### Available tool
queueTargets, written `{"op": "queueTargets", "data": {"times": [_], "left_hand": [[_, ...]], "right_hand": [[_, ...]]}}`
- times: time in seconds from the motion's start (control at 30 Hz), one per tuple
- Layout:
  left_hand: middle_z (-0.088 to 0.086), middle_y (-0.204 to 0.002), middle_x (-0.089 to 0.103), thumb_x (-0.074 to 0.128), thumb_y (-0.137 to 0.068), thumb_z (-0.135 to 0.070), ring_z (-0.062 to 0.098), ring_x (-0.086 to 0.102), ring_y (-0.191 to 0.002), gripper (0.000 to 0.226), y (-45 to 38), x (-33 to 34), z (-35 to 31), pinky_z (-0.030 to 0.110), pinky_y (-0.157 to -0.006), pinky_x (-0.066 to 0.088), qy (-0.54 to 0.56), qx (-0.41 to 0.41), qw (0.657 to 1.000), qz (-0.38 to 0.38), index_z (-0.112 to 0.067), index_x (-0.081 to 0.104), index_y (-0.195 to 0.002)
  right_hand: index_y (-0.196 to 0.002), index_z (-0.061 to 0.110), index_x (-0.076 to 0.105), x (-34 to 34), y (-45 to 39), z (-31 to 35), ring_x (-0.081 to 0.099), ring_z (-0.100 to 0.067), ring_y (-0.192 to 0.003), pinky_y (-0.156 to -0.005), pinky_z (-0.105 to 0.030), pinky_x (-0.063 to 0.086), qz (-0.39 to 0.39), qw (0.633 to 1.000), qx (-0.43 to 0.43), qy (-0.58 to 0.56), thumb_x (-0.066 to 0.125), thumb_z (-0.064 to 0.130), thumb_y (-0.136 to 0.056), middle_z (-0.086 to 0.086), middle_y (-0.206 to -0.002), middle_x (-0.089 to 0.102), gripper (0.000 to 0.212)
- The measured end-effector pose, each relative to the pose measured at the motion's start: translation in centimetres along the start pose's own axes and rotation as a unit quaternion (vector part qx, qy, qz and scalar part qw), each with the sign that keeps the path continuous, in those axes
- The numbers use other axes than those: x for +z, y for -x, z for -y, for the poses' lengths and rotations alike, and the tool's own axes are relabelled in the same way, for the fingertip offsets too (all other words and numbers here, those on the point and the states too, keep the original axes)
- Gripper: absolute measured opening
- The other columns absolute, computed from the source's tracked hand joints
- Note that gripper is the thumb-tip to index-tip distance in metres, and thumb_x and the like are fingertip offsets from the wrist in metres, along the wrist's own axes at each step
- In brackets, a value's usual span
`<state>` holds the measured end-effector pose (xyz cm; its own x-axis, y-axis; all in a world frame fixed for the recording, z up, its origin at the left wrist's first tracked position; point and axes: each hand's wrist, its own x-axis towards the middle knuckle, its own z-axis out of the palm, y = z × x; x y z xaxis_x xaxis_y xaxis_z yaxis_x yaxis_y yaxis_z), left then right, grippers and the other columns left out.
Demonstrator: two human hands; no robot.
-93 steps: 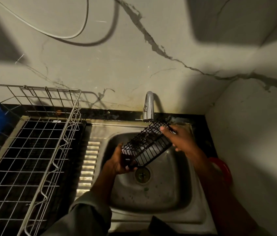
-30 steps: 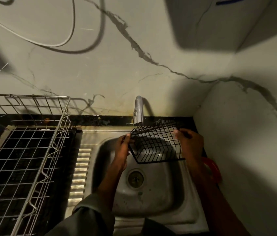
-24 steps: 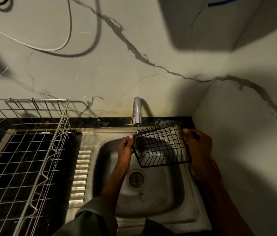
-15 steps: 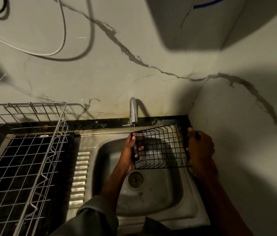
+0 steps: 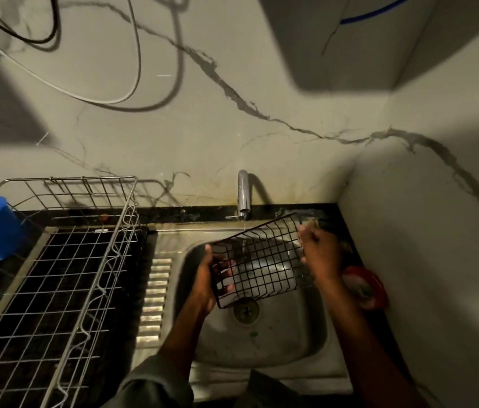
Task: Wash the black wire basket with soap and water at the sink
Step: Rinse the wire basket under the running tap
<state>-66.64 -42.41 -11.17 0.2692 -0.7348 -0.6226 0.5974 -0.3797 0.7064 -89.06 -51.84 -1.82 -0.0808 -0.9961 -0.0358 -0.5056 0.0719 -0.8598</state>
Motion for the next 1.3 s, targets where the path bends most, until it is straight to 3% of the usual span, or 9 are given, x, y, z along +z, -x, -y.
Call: {"op": "queueTargets", "data": {"times": [0.23,0.37,0.53,0.73,0.83,0.93,1.0,1.1,1.3], "left_hand": [[0.005,-0.126,0.068,0.042,-0.100,-0.067,0.026,0.056,-0.121,0.059,-0.1,-2.9,0.9,0.056,-0.107,0.036,0.118,-0.029,0.993,0.007,-0.022,0.071,-0.123],[0.005,-0.117,0.069,0.053,-0.102,-0.041,0.030,0.058,-0.106,0.029,-0.1,-3.1,1.0,0.046,-0.093,0.044,0.139,-0.031,0.989,-0.025,-0.024,0.075,-0.111],[0.005,-0.095,0.066,0.049,-0.104,-0.041,0.027,0.060,-0.089,0.029,-1.0,-3.7,2.0,0.037,-0.076,0.046,0.184,-0.043,0.981,-0.047,-0.024,0.072,-0.100],[0.000,-0.131,0.065,0.035,-0.110,-0.039,0.027,0.060,-0.115,0.038,-1.8,-4.2,5.0,0.045,-0.093,0.043,0.129,-0.054,0.987,-0.080,-0.025,0.060,-0.135],[0.004,-0.120,0.066,0.034,-0.112,-0.030,0.025,0.063,-0.099,0.033,-1.8,-3.7,5.7,0.040,-0.077,0.049,0.121,-0.073,0.986,-0.084,-0.020,0.059,-0.131],[0.008,-0.103,0.067,0.036,-0.110,-0.039,0.029,0.062,-0.093,0.038,-2.1,-4.1,5.4,0.036,-0.061,0.057,0.161,-0.114,0.978,-0.065,-0.015,0.066,-0.110],[0.011,-0.111,0.069,0.036,-0.105,-0.057,0.033,0.063,-0.100,0.051,-2.9,-5.1,5.4,0.047,-0.071,0.057,0.210,-0.121,0.969,-0.038,-0.018,0.068,-0.111],[0.016,-0.118,0.069,0.034,-0.095,-0.077,0.037,0.064,-0.104,0.074,-4.2,-5.9,5.3,0.056,-0.077,0.056,0.243,-0.133,0.961,-0.015,-0.016,0.067,-0.121],[0.023,-0.134,0.068,0.065,-0.095,-0.043,0.038,0.068,-0.104,0.055,-5.5,-3.2,5.7,0.050,-0.080,0.058,0.189,-0.090,0.977,-0.033,-0.009,0.063,-0.138]], "right_hand": [[-0.076,0.025,0.069,1.7,1.3,2.2,0.066,-0.012,-0.079,-0.071,-0.029,0.051,0.082,0.993,-0.074,-0.050,0.059,0.051,-0.097,0.008,-0.076,0.069,0.035],[-0.080,0.025,0.069,2.0,2.2,3.3,0.064,-0.003,-0.078,-0.069,-0.022,0.049,0.093,0.988,-0.093,-0.075,0.056,0.050,-0.098,0.010,-0.078,0.069,0.033],[-0.096,0.023,0.077,3.9,1.6,3.8,0.069,-0.004,-0.099,-0.092,-0.043,0.057,0.148,0.979,-0.118,-0.069,0.066,0.056,-0.088,0.009,-0.098,0.076,0.036],[-0.088,0.023,0.074,7.8,2.5,5.6,0.044,-0.006,-0.140,-0.110,-0.035,0.043,0.199,0.963,-0.178,0.049,0.068,0.067,-0.078,0.001,-0.130,0.069,0.045],[-0.077,0.029,0.064,10.1,2.3,5.4,0.044,-0.012,-0.141,-0.109,-0.041,0.044,0.224,0.940,-0.219,0.133,0.065,0.074,-0.069,0.001,-0.131,0.068,0.045],[-0.078,0.020,0.066,9.7,3.0,5.8,0.036,-0.007,-0.146,-0.116,-0.036,0.031,0.257,0.910,-0.276,0.170,0.072,0.055,-0.072,0.002,-0.119,0.071,0.036],[-0.080,0.020,0.065,8.5,2.7,5.2,0.032,-0.004,-0.147,-0.116,-0.038,0.031,0.282,0.894,-0.300,0.178,0.073,0.045,-0.070,0.007,-0.114,0.071,0.028],[-0.111,0.024,0.071,5.9,1.6,2.8,0.031,-0.009,-0.148,-0.119,-0.042,0.031,0.298,0.875,-0.314,0.216,0.071,0.040,-0.069,0.006,-0.142,0.059,0.045],[-0.087,0.018,0.070,2.8,0.9,-2.2,0.028,-0.007,-0.149,-0.119,-0.025,0.025,0.253,0.899,-0.318,0.163,0.073,0.002,-0.077,0.012,-0.145,0.050,0.019]]}}
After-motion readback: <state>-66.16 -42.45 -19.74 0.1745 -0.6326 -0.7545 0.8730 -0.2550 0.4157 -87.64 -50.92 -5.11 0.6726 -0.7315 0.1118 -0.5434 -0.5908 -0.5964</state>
